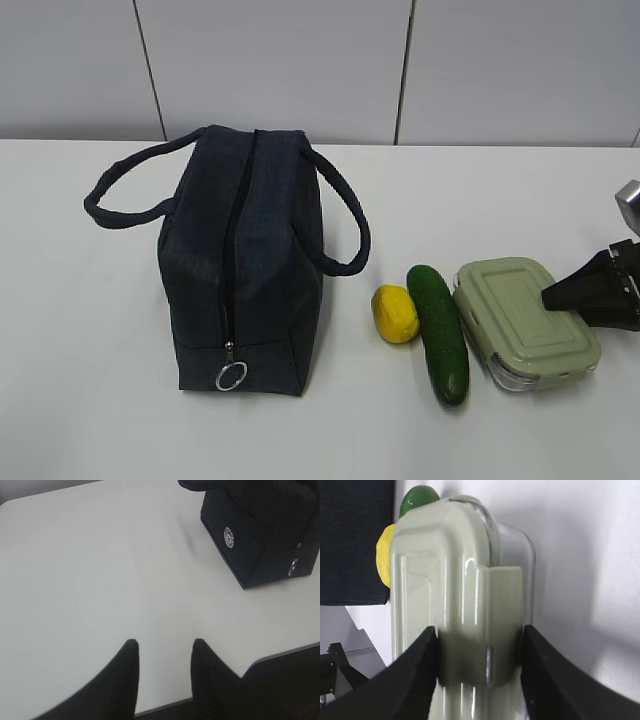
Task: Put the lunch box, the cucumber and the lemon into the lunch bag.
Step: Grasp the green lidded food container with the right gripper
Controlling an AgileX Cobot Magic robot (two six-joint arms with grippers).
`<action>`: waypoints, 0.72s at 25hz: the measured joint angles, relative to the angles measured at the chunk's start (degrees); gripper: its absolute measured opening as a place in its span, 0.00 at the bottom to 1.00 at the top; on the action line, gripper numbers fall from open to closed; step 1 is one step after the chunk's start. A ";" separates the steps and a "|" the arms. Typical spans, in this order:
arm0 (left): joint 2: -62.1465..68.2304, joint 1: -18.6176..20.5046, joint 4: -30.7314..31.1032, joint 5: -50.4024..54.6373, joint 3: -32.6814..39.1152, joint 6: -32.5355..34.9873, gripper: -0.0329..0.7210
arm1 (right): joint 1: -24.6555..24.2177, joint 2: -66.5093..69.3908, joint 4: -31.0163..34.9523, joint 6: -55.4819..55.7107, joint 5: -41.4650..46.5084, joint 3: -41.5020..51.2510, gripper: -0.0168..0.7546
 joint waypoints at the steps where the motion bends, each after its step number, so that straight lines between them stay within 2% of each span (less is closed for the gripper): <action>1: 0.00 0.00 0.00 0.00 0.00 0.00 0.36 | 0.00 0.00 0.00 0.00 0.00 0.00 0.50; 18: 0.00 0.00 0.00 0.00 0.00 0.00 0.36 | 0.00 0.00 0.82 1.54 0.00 0.00 0.48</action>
